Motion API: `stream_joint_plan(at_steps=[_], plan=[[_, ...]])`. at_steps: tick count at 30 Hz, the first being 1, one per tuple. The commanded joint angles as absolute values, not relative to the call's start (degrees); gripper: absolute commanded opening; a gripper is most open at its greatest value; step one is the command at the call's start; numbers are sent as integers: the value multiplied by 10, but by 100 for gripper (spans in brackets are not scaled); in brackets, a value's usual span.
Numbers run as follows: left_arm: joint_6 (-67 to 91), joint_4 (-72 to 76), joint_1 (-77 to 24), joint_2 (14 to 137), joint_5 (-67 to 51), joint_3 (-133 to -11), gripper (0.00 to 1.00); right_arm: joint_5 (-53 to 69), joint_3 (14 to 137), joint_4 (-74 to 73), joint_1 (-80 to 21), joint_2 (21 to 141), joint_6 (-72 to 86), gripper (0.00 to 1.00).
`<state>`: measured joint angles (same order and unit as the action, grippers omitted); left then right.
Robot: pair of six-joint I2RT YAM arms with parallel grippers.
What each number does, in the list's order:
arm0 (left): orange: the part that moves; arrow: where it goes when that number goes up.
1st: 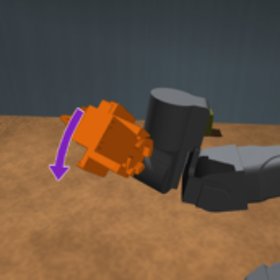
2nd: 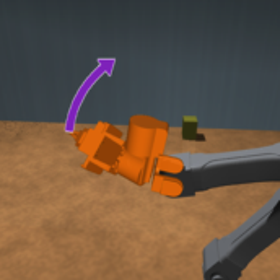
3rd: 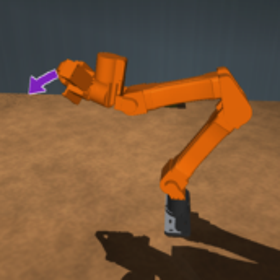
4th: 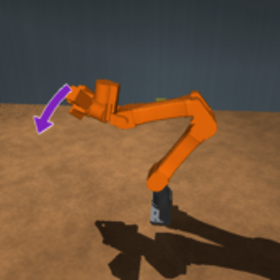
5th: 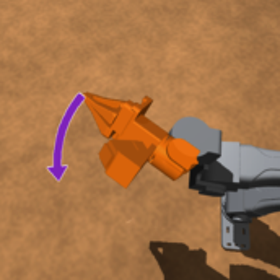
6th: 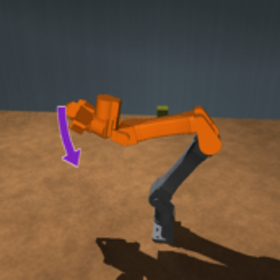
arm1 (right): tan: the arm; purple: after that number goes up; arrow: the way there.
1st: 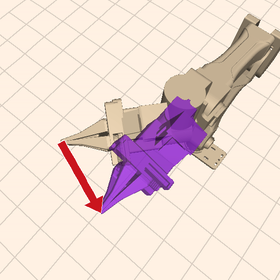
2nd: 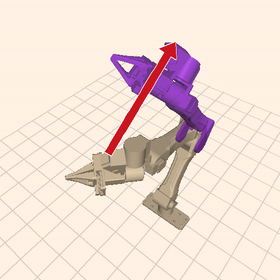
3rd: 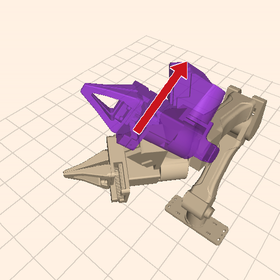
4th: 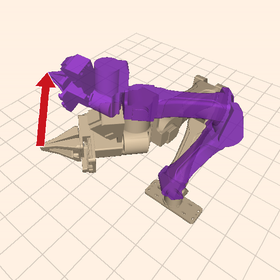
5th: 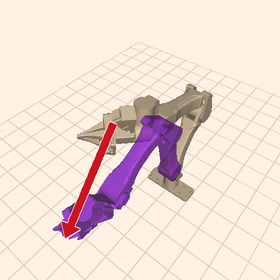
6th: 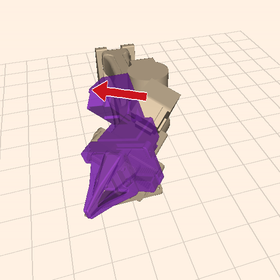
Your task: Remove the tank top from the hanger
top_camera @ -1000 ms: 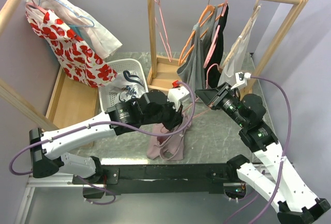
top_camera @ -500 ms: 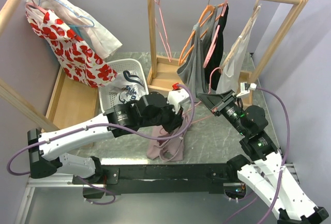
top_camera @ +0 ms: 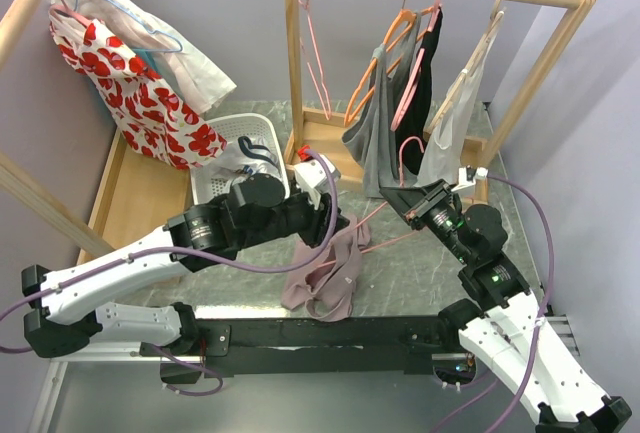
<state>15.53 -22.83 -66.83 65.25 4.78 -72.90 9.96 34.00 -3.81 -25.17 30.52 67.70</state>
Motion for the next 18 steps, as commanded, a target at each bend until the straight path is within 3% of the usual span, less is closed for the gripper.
stream_joint_plan(at_steps=[1,6,12,16,18], plan=[[152,-221,-668,657,45,-716,38,89,349,-11,-252,305,679,0],[166,-223,-667,662,5,-702,36,83,357,-14,-251,308,669,0],[179,-212,-667,666,-22,-683,17,80,364,-19,-253,310,663,0],[182,-203,-667,672,-33,-678,15,76,366,-24,-252,307,657,0],[180,-204,-667,679,-36,-680,7,75,368,-28,-252,307,656,0]])
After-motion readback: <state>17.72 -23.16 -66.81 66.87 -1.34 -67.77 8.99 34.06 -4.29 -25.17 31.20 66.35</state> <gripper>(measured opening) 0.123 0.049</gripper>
